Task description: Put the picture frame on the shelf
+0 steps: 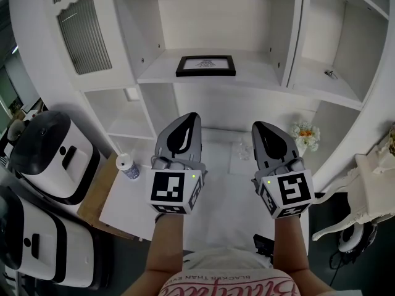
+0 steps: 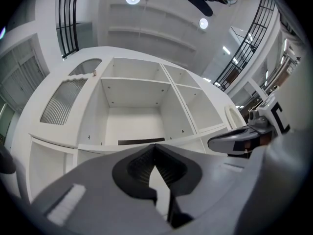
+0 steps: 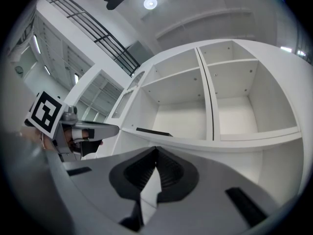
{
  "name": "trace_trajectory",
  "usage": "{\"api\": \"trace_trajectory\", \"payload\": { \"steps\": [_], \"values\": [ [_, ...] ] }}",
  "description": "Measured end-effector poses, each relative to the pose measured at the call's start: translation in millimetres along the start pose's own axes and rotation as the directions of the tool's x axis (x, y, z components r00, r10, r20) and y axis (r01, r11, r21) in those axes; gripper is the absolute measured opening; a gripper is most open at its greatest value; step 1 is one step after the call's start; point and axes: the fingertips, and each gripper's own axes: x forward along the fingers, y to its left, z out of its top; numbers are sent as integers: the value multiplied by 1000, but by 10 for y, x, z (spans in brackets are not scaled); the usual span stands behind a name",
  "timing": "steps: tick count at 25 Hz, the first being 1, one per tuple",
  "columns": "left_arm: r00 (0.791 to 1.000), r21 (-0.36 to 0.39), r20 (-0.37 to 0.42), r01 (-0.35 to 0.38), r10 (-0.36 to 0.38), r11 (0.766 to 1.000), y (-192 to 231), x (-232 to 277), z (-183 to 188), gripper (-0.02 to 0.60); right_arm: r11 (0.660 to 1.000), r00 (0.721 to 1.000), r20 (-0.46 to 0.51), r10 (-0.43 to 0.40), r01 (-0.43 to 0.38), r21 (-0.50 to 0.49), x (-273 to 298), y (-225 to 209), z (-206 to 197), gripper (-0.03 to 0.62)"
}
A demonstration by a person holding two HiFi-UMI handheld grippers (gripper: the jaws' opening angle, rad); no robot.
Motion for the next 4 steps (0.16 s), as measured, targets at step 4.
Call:
{"api": "trace_trajectory", "payload": {
  "steps": [4],
  "values": [
    [1000, -1, 7, -4, 4, 1000, 19, 6, 40, 9, 1000, 1000, 8, 6, -6, -8, -4, 4, 44, 9]
  ]
}}
